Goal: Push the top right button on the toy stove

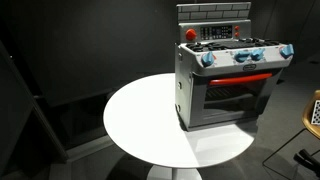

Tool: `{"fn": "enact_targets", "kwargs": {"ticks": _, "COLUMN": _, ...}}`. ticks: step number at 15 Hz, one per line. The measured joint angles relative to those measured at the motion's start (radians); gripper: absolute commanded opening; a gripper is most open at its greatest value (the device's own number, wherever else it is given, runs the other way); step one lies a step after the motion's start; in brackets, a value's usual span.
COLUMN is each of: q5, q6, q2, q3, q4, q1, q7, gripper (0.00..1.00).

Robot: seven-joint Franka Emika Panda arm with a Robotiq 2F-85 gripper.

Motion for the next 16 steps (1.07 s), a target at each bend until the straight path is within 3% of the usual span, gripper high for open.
{"fn": "enact_targets", "kwargs": {"ticks": 7, "q5": 0.002, "q6": 0.011, "q2": 0.003, "q3": 0.000, "q4": 0.001, "q1": 0.001, "q7": 0.003, "gripper": 1.00}}
{"fn": "enact_targets", "kwargs": {"ticks": 16, "q5": 0.064, "q6": 0.228, "q2": 0.096, "q3": 0.017, "q4": 0.102, "q1": 0.073, "q7": 0.016, "gripper": 1.00}}
